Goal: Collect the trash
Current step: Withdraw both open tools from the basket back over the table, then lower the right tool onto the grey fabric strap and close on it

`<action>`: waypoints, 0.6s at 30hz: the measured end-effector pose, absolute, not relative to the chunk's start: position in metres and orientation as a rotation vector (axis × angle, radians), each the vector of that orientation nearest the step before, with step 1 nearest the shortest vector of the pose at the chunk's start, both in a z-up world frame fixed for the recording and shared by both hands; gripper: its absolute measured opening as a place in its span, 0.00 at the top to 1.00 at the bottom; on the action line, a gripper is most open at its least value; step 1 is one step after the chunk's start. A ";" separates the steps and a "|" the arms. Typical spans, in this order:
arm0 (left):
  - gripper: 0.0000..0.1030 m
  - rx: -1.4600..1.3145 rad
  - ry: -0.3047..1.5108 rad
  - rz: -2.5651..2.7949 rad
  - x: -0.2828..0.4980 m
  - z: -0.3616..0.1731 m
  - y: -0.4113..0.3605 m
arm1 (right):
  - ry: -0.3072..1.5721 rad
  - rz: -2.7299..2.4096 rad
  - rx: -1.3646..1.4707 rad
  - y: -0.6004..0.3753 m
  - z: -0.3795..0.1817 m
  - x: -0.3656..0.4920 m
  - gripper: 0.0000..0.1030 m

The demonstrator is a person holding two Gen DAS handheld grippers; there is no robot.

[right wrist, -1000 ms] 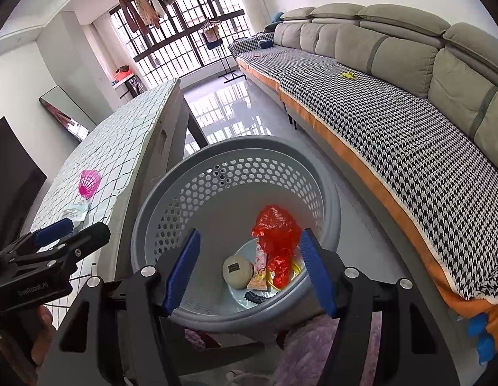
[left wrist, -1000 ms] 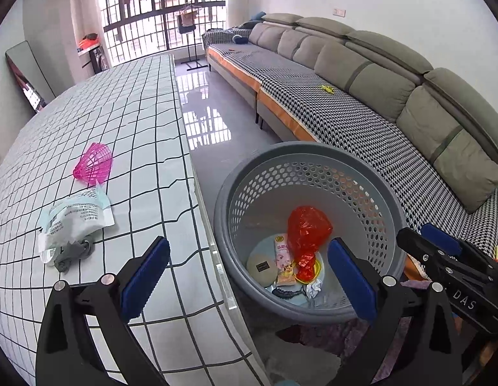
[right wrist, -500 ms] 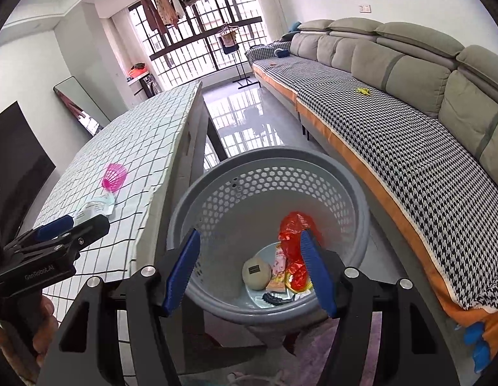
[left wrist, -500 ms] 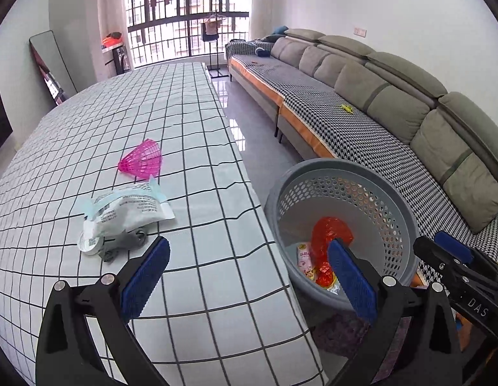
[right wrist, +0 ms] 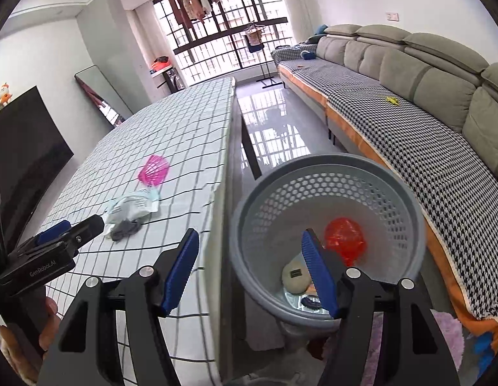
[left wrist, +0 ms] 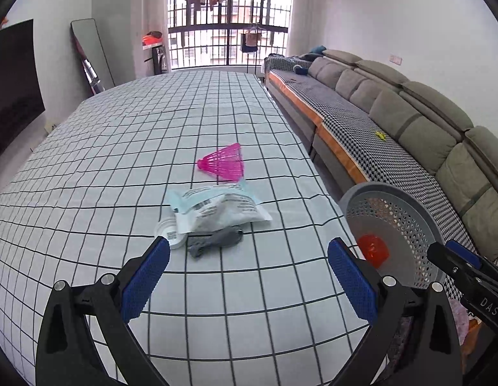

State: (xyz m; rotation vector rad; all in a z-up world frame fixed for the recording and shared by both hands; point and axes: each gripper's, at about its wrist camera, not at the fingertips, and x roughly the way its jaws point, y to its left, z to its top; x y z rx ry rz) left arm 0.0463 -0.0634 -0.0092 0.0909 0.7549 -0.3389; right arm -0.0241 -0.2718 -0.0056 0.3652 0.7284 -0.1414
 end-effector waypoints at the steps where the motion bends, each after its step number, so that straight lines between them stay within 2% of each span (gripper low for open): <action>1: 0.06 0.091 0.752 -0.328 0.047 -0.009 -0.057 | 0.729 -0.131 0.359 -0.265 -0.005 -0.022 0.38; 18: 0.06 0.066 0.798 -0.186 0.062 -0.030 0.032 | 0.810 0.042 0.265 -0.181 -0.016 0.032 0.38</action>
